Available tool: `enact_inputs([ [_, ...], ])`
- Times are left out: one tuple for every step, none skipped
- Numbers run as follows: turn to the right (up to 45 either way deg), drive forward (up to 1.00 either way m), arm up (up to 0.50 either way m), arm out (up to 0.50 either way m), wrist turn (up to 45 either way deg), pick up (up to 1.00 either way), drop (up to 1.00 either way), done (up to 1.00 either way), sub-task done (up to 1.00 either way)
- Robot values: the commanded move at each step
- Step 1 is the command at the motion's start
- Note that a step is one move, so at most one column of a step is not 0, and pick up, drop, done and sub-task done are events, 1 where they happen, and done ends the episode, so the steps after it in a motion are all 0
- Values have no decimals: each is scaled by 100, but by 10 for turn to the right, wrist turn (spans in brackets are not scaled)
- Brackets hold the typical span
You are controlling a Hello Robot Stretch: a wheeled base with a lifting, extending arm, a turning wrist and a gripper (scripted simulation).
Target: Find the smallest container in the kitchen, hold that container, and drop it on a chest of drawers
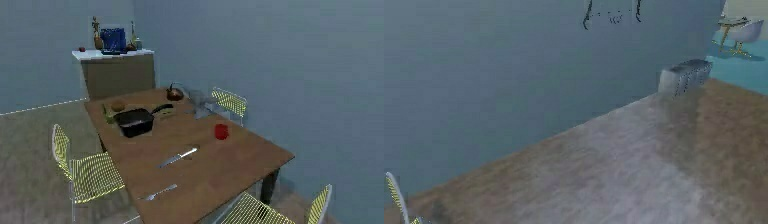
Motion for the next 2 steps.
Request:
enact_inputs([
  [-450, 0, 0, 0, 0, 0, 0, 0, 0],
  [-330, 0, 0, 0, 0, 0, 0, 0, 0],
])
